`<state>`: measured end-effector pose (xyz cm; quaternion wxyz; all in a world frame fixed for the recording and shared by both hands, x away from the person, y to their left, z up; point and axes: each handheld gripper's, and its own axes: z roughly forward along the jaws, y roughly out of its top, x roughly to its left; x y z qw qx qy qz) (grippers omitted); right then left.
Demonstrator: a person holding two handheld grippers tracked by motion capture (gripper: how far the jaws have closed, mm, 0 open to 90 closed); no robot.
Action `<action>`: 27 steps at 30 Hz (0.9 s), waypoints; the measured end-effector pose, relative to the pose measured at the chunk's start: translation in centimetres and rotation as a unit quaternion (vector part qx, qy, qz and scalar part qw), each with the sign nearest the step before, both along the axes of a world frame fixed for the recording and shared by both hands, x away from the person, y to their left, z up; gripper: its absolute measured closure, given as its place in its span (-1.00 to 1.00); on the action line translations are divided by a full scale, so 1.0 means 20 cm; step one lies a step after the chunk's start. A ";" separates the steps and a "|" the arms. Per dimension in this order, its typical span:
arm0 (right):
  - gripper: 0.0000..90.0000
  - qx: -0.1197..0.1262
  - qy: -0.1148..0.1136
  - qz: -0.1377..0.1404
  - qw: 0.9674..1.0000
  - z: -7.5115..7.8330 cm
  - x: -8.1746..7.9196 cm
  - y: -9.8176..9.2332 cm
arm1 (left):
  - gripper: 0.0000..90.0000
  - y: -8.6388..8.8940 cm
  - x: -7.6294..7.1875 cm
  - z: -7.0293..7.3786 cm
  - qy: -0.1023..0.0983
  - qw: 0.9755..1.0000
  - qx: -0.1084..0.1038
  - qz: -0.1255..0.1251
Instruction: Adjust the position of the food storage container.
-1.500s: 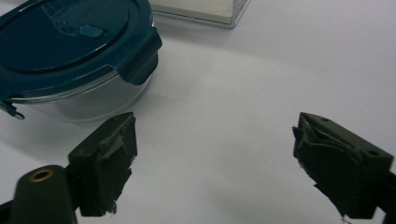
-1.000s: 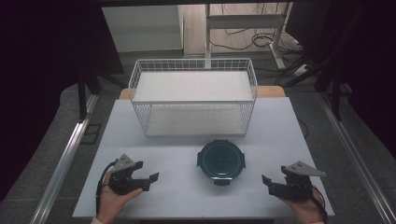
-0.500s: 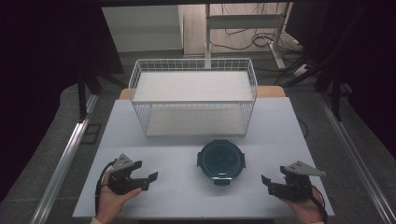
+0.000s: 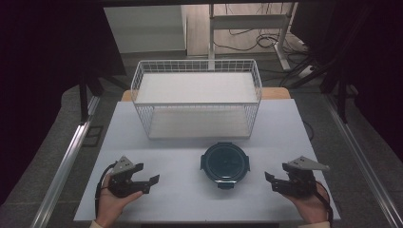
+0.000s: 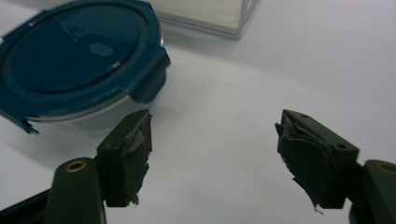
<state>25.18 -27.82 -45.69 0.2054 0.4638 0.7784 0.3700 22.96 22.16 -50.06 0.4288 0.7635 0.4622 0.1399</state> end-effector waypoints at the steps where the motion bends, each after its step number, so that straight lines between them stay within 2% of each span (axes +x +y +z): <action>1: -0.35 0.004 0.007 0.009 1.000 0.02 0.02 0.01 | -0.57 0.00 0.00 0.00 0.000 1.000 0.000 0.001; 14: -0.14 0.003 0.029 0.040 0.999 0.07 0.14 0.11 | -0.57 0.00 0.01 0.02 0.000 1.000 -0.001 0.007; 24: 0.19 0.006 0.042 0.065 0.997 0.11 0.26 0.22 | -0.57 0.00 0.01 0.01 0.006 1.000 0.001 0.010; 27: 0.35 0.005 0.047 0.072 0.996 0.12 0.32 0.26 | -0.57 0.01 0.01 0.01 0.006 1.000 0.000 0.014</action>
